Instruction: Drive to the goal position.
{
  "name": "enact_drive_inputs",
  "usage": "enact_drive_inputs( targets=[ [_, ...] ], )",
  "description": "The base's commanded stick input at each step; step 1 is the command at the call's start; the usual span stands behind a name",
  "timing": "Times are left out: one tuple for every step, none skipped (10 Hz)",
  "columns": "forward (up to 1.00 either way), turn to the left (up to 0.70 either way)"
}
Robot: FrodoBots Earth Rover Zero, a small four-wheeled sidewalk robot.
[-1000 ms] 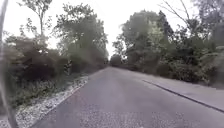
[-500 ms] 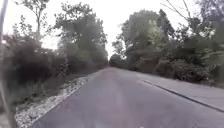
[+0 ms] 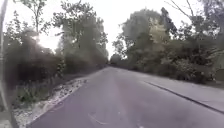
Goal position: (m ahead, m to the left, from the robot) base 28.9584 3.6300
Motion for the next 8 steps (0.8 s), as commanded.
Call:
enact_drive_inputs(
  targets=[
    [0.7,0.01],
    [0.7,0.01],
    [0.7,0.01],
    [0.7,0.01],
    [0.7,0.01],
    [0.7,0.01],
    [0.7,0.01],
    [0.7,0.01]
  ],
)
